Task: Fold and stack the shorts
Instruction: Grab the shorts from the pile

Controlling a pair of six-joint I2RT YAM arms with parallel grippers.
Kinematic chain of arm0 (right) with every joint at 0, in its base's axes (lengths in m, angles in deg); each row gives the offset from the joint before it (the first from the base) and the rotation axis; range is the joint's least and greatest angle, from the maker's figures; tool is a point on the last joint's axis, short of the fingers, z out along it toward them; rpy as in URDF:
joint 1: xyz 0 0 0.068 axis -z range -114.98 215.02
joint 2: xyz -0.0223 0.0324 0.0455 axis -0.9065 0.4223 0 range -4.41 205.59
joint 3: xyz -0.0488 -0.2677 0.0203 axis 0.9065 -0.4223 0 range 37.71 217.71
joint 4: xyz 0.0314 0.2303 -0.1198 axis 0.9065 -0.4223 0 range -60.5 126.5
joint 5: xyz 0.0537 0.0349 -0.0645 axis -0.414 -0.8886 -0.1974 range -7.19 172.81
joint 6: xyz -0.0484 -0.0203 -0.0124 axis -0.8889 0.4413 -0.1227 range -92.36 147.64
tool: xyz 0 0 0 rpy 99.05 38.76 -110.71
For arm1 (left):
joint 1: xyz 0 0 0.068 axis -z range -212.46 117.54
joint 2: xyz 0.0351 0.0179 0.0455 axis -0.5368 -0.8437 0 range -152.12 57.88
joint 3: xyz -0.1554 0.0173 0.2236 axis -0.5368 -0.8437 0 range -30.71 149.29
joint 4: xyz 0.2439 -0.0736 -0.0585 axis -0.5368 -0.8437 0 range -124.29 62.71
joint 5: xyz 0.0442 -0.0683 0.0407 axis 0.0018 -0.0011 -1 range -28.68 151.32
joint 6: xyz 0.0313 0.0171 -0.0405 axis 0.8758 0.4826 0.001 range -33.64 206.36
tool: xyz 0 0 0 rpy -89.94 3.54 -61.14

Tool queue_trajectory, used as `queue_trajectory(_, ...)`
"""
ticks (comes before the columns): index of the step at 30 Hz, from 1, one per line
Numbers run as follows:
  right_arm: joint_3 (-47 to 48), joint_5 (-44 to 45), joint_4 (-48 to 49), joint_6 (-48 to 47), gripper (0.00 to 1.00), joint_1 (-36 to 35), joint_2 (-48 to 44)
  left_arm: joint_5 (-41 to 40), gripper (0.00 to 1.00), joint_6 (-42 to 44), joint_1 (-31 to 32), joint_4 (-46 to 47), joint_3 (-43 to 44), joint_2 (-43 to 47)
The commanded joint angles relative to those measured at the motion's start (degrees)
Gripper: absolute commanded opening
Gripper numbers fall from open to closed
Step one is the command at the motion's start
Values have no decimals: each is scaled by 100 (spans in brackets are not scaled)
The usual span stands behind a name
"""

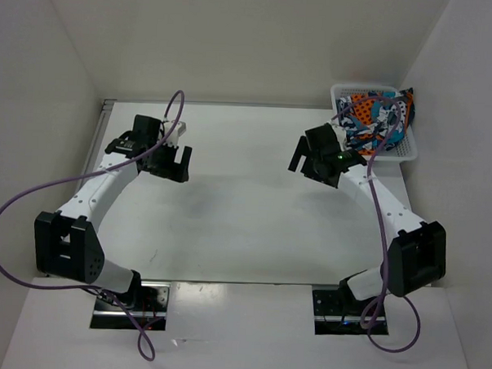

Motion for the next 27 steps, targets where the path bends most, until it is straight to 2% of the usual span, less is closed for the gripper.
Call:
queue_trajectory(1, -48, -21, 205, -14, 100, 0, -330, 164, 100, 19, -17, 140, -55, 41)
queue_trajectory(3, -240, -21, 318, -13, 100, 0, -523, 164, 100, 19, -17, 140, -55, 41)
queue_trajectory(8, -785, 295, 670, -13, 100, 0, -1734, 164, 100, 19, -17, 140, -116, 146)
queue_trajectory(12, -927, 611, 513, -118, 100, 53, -2176, 226, 100, 19, -17, 245, -239, 146)
queue_trajectory(16, -980, 744, 590, -180, 100, 508, -2378, 287, 100, 19, -17, 298, -239, 146)
queue_trajectory(17, -919, 457, 653, -241, 100, 710, -2379, 287, 100, 19, -17, 298, -239, 146)
queue_trajectory(18, -831, 289, 653, -294, 99, 1330, -2196, 339, 100, 19, -17, 298, -239, 146)
queue_trajectory(20, -368, -359, 592, -382, 96, 2018, -1766, 340, 100, 19, -17, 298, -239, 146)
queue_trajectory(21, -199, -563, 522, -383, 96, 2613, -1268, 392, 100, 19, -17, 298, -239, 146)
queue_trajectory(25, 468, -1443, 819, -199, 90, 3592, -273, 445, 100, 19, -17, 298, -187, 94)
queue_trajectory(27, 776, -1436, 820, -67, 86, 3674, 168, 445, 100, 19, -17, 246, -187, 94)
